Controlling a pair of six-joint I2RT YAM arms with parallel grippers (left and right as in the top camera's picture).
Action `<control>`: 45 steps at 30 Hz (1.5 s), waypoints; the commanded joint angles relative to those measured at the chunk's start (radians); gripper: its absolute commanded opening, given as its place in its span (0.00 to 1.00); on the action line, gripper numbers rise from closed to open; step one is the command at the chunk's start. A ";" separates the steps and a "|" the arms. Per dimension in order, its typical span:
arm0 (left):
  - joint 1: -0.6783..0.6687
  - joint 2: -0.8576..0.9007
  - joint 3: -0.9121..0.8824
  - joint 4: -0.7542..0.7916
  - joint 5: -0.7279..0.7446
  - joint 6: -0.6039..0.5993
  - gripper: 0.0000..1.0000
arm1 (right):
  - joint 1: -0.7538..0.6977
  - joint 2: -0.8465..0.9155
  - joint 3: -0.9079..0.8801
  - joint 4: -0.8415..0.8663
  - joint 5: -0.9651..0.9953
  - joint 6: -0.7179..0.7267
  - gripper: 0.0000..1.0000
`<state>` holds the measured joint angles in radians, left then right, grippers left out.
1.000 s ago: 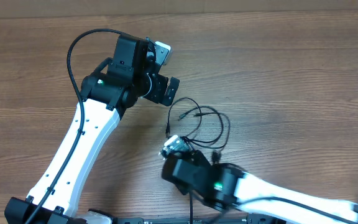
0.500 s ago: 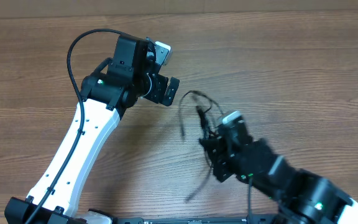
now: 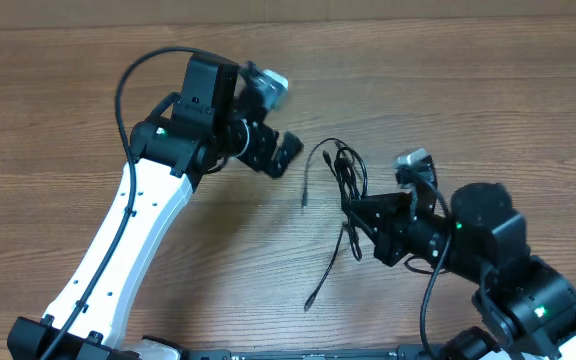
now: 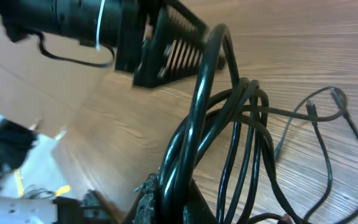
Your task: Untangle cables
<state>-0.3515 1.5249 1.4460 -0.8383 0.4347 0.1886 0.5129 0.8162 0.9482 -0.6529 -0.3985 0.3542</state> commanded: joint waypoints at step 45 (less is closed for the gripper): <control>0.171 -0.008 -0.003 -0.228 1.009 0.702 1.00 | -0.118 0.048 0.031 0.185 -0.594 -0.068 0.04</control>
<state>-0.1604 1.5249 1.4460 -1.0664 1.4044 0.8719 0.3992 0.8608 0.9482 -0.4877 -0.8883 0.3164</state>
